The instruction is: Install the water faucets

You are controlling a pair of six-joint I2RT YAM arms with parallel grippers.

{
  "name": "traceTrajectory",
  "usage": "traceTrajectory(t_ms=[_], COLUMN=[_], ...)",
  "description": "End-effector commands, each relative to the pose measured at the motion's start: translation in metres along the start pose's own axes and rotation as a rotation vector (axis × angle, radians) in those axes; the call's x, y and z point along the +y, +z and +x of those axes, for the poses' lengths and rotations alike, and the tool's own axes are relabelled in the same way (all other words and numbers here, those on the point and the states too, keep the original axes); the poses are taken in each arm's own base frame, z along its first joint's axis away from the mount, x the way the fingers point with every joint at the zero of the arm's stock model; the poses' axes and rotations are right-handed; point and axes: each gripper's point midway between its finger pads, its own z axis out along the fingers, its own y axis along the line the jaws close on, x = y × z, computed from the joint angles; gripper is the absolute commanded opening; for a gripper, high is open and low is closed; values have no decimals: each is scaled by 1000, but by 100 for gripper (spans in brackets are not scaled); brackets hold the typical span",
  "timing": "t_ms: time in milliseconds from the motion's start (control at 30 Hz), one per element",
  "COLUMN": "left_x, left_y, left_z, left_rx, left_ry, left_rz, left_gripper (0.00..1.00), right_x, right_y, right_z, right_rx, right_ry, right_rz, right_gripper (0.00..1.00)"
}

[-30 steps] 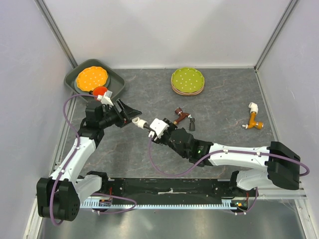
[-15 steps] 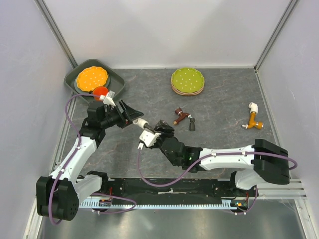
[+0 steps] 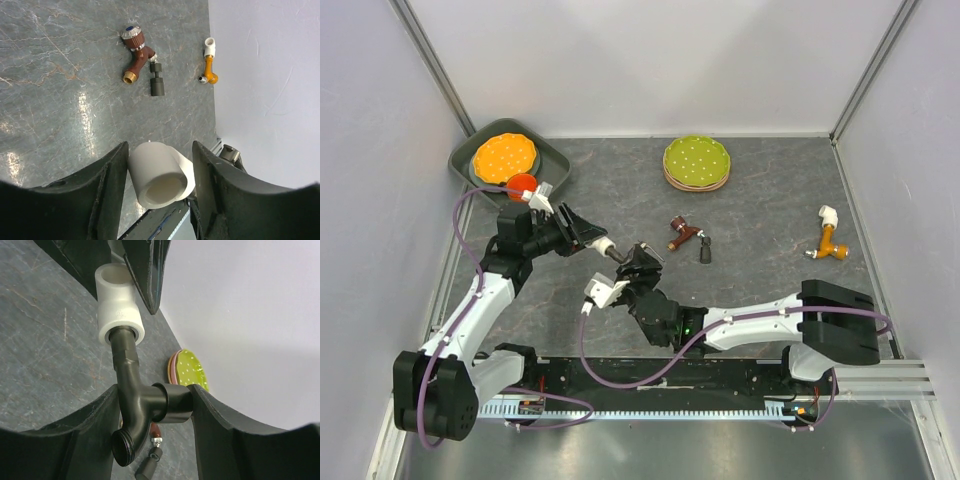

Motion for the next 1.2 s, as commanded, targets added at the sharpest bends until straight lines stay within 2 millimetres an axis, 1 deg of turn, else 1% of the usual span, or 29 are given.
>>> traceTrajectory(t_ms=[0, 100, 133, 200, 233, 300, 333, 367, 433, 467, 500, 533, 567, 600, 633, 667, 700, 733, 767, 800, 833, 867, 900, 933, 1000, 1133, 1167], left_x=[-24, -26, -27, -29, -29, -33, -34, -35, -39, -41, -40, -43, -44, -46, -47, -48, -49, -50, -51, -52, -52, -53, -54, -54, -54, -53, -53], left_y=[-3, -2, -2, -2, -2, -4, -4, -6, -7, -8, -9, -9, -10, -11, -11, -11, -12, -12, -13, -13, -14, -14, -14, -14, -14, -14, -15], left_z=[-5, -3, -3, -1, -1, -3, -3, -3, -7, -7, -7, -8, -8, -7, -8, -8, -7, -8, -8, -7, -7, -8, -7, -7, -7, -9, -11], left_rx=[9, 17, 23, 32, 31, 17, 11, 6, -21, -28, -31, -39, -40, -41, -44, -44, -45, -49, -54, -52, -53, -54, -54, -52, -52, -62, -74], left_ry=[73, 76, 77, 82, 83, 95, 93, 93, 104, 107, 107, 110, 112, 115, 116, 116, 118, 115, 119, 121, 122, 124, 127, 125, 126, 117, 118], left_rz=[66, 72, 79, 86, 87, 99, 103, 106, 125, 131, 134, 144, 151, 160, 166, 171, 178, 180, 186, 192, 194, 197, 202, 203, 204, 197, 190], left_gripper=[57, 46, 34, 19, 2, 2, 2, 2, 2, 2, 2, 2, 2, 2, 2, 2, 2, 2, 2, 2, 2, 2, 2, 2, 2, 2, 2], right_x=[-28, -28, -27, -26, -24, -21, -18, -20, -17, -19, -15, -17, -19, -17, -17, -19, -15, -15, -16, -15, -15, -14, -15, -17, -16, -14, -11], right_y=[3, 2, 3, 3, 4, 4, 4, 3, 4, 3, 4, 5, 5, 5, 10, 10, 11, 15, 14, 15, 19, 19, 20, 23, 22, 21, 19], right_z=[-23, -23, -23, -23, -22, -24, -25, -28, -29, -32, -32, -30, -32, -30, -27, -27, -25, -23, -20, -22, -21, -17, -20, -17, -19, -17, -14], right_rx=[-17, -10, -7, 0, 1, -4, -9, -18, -26, -39, -41, -38, -45, -36, -37, -40, -32, -37, -40, -40, -51, -50, -58, -61, -71, -73, -58], right_ry=[37, 32, 32, 43, 65, 92, 148, 185, 239, 328, 361, 401, 504, 536, 580, 638, 726, 782, 830, 939, 986, 1024, 1094, 1108, 1110, 1064, 1052], right_rz=[128, 145, 149, 149, 145, 126, 116, 110, 74, 67, 40, 36, 30, 13, -2, -14, -31, -54, -69, -84, -123, -141, -156, -161, -176, -192, -200], right_gripper=[0, 0, 0, 0, 0, 0, 0, 0, 0, 0, 0, 0, 0, 0, 0, 0, 0, 0, 0, 0, 0, 0, 0, 0, 0, 0, 0])
